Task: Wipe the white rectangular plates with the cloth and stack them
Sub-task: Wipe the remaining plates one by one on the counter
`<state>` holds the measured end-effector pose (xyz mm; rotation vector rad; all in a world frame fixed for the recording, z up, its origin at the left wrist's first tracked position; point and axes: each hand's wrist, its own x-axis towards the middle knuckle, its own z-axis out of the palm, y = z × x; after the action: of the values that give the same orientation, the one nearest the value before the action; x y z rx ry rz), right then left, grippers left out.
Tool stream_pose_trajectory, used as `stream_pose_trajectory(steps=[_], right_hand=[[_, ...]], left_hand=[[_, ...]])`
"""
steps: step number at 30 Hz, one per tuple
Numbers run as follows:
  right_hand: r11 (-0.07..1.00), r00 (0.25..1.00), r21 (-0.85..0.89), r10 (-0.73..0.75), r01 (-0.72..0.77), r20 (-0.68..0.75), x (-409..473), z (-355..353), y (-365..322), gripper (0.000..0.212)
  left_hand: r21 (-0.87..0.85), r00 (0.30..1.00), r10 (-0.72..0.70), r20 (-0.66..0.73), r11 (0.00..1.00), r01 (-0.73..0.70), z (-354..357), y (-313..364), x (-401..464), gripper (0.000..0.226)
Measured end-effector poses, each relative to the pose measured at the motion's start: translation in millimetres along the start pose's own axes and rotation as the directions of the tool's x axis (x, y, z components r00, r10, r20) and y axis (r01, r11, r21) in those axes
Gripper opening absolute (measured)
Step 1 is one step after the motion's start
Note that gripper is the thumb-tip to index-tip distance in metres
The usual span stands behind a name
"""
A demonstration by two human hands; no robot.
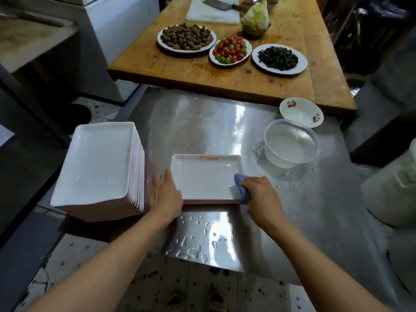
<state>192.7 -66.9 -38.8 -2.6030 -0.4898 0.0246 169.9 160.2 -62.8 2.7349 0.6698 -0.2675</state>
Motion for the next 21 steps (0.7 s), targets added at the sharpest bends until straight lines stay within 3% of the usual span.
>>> stream_pose_trajectory(steps=[3,6,9,13,21], right_hand=[[0.978,0.982,0.169,0.142,-0.121,-0.121,-2,-14,9,0.02],[0.924,0.954,0.287,0.288,-0.253,-0.086,-6,-22,17,0.022],[0.872,0.93,0.357,0.368,-0.335,-0.024,-15,-21,23,0.023],[0.841,0.919,0.411,0.394,-0.352,-0.019,-22,-20,27,0.022],[0.813,0.911,0.472,0.409,-0.34,-0.049,-25,-30,21,0.023]], left_hand=[[0.099,0.948,0.311,-0.062,0.947,-0.304,10,16,-7,0.064],[0.097,0.869,0.485,0.093,0.865,-0.493,26,34,-6,0.07],[0.122,0.848,0.504,0.164,0.842,-0.525,42,40,-5,0.067],[0.166,0.84,0.539,0.062,0.825,-0.541,45,37,-6,0.05],[0.078,0.783,0.613,-0.111,0.79,-0.608,23,36,-22,0.038]])
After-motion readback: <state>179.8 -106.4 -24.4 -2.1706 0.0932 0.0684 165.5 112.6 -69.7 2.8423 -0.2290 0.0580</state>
